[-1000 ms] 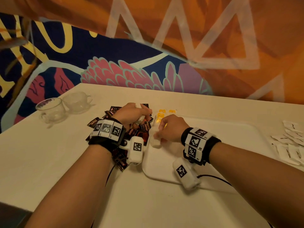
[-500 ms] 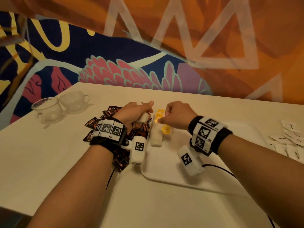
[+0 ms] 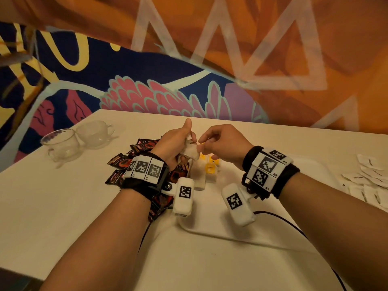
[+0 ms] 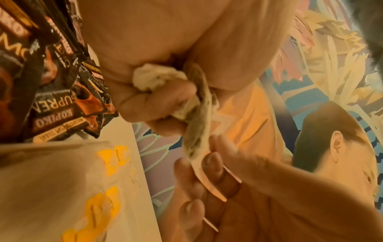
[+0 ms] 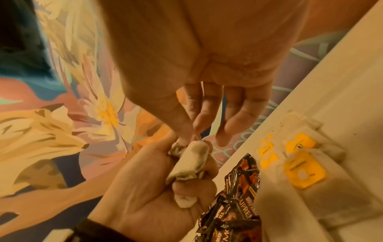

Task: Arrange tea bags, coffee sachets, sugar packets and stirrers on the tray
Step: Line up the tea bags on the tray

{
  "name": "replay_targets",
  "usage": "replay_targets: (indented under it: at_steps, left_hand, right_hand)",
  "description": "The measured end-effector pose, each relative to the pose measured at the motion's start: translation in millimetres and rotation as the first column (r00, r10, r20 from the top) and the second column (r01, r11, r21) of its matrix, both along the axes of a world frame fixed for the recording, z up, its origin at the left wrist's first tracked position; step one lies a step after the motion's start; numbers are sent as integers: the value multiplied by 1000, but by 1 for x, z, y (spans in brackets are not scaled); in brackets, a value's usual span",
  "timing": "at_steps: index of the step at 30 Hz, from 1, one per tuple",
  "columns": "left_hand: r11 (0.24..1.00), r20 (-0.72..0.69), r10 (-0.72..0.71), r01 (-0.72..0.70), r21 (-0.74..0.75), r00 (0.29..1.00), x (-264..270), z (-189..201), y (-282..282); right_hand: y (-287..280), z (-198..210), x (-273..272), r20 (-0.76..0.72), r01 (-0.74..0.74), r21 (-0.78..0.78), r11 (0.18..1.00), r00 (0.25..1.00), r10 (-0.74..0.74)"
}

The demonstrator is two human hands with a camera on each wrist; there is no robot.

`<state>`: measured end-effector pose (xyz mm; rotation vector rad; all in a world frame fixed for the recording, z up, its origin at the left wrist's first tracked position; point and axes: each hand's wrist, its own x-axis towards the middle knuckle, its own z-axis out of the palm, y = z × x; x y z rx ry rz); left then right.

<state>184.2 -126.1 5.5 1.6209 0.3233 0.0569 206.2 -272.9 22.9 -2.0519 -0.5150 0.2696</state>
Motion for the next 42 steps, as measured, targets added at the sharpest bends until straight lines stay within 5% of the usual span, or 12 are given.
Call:
replay_targets:
  at_steps: [11, 15, 17, 21, 27, 31, 36, 42]
  left_hand:
    - [989, 110, 98, -84, -123, 989, 0, -5, -1]
    - [995, 151, 94, -88, -42, 984, -1, -5, -4]
    - [996, 156, 86, -86, -6, 984, -1, -7, -1]
    - [994, 114, 86, -78, -74, 990, -8, -8, 15]
    - [958, 56, -266, 270, -94, 962, -23, -4, 15]
    - [979, 135, -191, 198, -40, 972, -24, 0, 11]
    - [987, 142, -150, 156, -32, 978, -24, 0, 7]
    - [973, 109, -141, 117, 200, 984, -25, -3, 13]
  right_hand:
    - [-1, 6, -5, -139, -8, -39, 999, 990, 2]
    - [0, 5, -10, -128, -81, -71, 994, 989, 71]
    - [-1, 6, -10, -73, -94, -42, 995, 993, 91]
    - [-14, 14, -8, 276, -117, -149, 982, 949, 154]
    - [-19, 14, -8, 432, -145, -106, 984, 884, 177]
    - [-17, 5, -8, 349, -62, 69, 996, 937, 34]
    - [-15, -6, -7, -23, 9, 165, 986, 1000, -5]
    - [-21, 12, 0, 162, -38, -92, 995, 985, 53]
